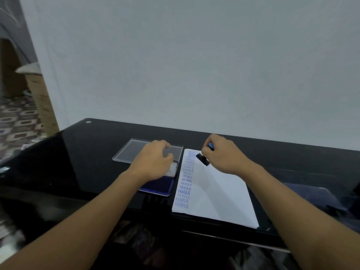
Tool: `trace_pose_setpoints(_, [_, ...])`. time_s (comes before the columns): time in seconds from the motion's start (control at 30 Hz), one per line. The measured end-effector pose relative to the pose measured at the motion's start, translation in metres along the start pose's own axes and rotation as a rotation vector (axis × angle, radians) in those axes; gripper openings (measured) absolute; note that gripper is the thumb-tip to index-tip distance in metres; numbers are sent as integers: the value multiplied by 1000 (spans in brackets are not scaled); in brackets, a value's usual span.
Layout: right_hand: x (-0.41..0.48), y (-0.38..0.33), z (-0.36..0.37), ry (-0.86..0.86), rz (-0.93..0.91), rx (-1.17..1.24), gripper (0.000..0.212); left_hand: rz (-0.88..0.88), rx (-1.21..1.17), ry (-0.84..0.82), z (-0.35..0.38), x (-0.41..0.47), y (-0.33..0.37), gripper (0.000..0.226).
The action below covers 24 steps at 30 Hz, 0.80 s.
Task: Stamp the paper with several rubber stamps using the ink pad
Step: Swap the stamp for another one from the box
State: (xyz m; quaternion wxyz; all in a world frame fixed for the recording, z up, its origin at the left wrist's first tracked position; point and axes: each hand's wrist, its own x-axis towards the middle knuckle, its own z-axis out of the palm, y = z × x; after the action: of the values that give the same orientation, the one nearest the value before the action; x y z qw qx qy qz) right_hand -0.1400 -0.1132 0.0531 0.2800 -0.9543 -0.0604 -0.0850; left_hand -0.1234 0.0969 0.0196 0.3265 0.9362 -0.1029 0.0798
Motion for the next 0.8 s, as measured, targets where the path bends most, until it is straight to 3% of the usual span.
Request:
trace_pose_setpoints(0.57, [27,-28,61,-77,-72,42,19,-113,-36,91,-2,-9,-87,43])
trace_pose_setpoints(0.8, [33,-39,99,-196,-81,60,19,-166,167,8,13,-13,-121,47])
